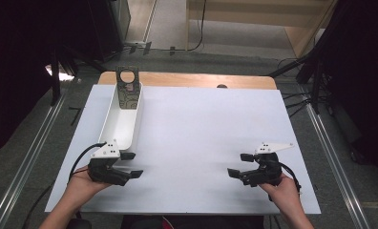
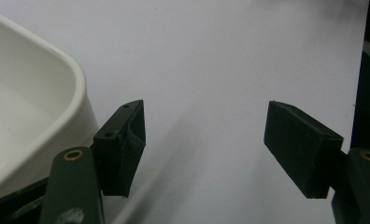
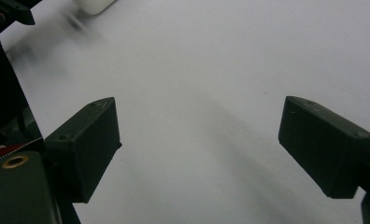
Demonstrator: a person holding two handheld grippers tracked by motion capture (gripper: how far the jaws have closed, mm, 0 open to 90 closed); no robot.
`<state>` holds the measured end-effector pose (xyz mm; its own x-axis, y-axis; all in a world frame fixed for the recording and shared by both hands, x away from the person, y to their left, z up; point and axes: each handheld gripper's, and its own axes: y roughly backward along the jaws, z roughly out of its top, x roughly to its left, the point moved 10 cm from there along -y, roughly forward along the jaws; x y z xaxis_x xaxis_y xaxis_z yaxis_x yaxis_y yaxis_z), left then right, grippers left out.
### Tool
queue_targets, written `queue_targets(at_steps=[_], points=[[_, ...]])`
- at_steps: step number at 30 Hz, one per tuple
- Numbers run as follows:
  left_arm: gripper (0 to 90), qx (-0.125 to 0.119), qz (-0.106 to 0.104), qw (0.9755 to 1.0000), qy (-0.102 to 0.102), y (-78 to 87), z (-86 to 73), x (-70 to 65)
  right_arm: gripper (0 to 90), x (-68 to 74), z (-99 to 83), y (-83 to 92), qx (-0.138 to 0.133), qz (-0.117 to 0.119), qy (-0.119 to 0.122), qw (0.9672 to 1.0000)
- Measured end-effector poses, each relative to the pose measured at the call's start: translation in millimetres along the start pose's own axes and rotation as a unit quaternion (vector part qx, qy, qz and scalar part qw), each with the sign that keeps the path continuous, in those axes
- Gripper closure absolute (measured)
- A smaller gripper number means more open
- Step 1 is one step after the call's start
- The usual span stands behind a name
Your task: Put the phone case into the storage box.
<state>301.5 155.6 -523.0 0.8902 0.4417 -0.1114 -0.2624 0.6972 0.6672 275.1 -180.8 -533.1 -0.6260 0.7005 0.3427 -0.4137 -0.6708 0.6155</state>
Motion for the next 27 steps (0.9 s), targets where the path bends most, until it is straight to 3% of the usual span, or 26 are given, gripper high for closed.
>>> queue_targets(at_steps=[27], points=[[29.4,0.002,-0.002,1.0000,0.003,1.3,-0.4,-1.9,11.8,0.0,0.4,0.4,-0.001,-0.001,0.002,1.0000]])
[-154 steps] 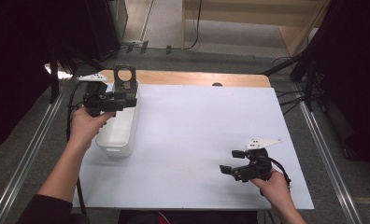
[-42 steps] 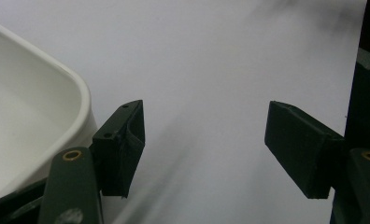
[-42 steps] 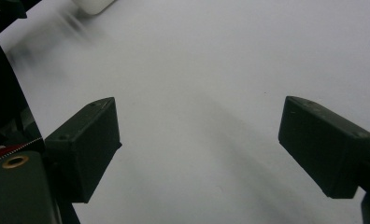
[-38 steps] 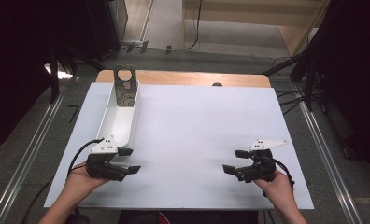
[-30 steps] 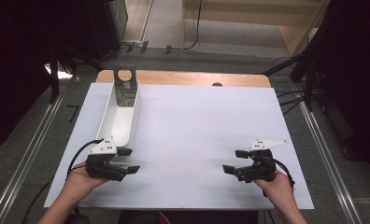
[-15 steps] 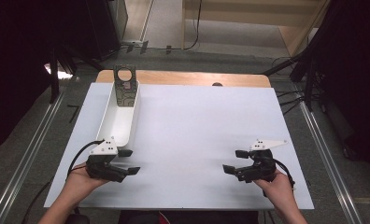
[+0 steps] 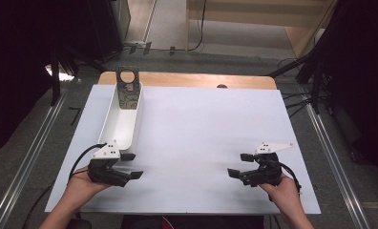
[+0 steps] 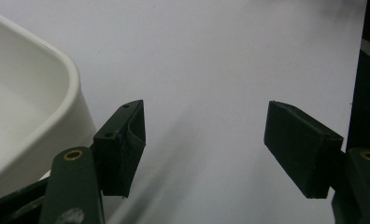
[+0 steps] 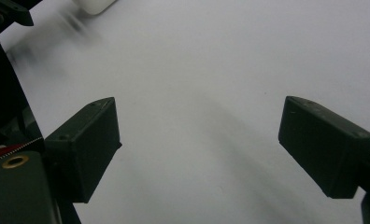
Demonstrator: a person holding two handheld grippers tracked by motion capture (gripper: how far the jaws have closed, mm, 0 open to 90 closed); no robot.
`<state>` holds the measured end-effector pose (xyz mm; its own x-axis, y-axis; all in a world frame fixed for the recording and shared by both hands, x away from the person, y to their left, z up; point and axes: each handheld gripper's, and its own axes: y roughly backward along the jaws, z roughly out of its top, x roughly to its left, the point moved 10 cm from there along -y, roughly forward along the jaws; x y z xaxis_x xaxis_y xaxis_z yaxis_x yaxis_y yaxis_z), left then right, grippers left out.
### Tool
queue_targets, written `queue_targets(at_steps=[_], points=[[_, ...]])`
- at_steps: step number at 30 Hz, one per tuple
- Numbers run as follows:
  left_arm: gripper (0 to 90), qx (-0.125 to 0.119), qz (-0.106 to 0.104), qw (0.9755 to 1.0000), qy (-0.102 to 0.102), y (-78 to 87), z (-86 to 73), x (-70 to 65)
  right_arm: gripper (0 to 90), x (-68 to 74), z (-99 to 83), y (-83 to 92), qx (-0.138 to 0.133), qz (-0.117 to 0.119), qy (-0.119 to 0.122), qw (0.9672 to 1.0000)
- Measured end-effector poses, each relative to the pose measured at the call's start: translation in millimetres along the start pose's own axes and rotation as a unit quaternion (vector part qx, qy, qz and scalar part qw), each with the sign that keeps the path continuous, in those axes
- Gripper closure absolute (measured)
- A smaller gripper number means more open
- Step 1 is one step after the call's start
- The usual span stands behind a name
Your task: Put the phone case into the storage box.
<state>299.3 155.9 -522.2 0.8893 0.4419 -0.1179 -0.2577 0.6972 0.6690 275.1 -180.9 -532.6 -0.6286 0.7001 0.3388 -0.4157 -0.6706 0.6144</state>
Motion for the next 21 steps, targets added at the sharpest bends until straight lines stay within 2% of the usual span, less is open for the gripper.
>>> queue_targets(at_steps=[21], points=[[29.4,0.002,-0.002,1.0000,-0.006,-0.2,-0.8,-1.6,11.8,0.6,0.1,-0.3,0.000,0.001,0.000,1.0000]])
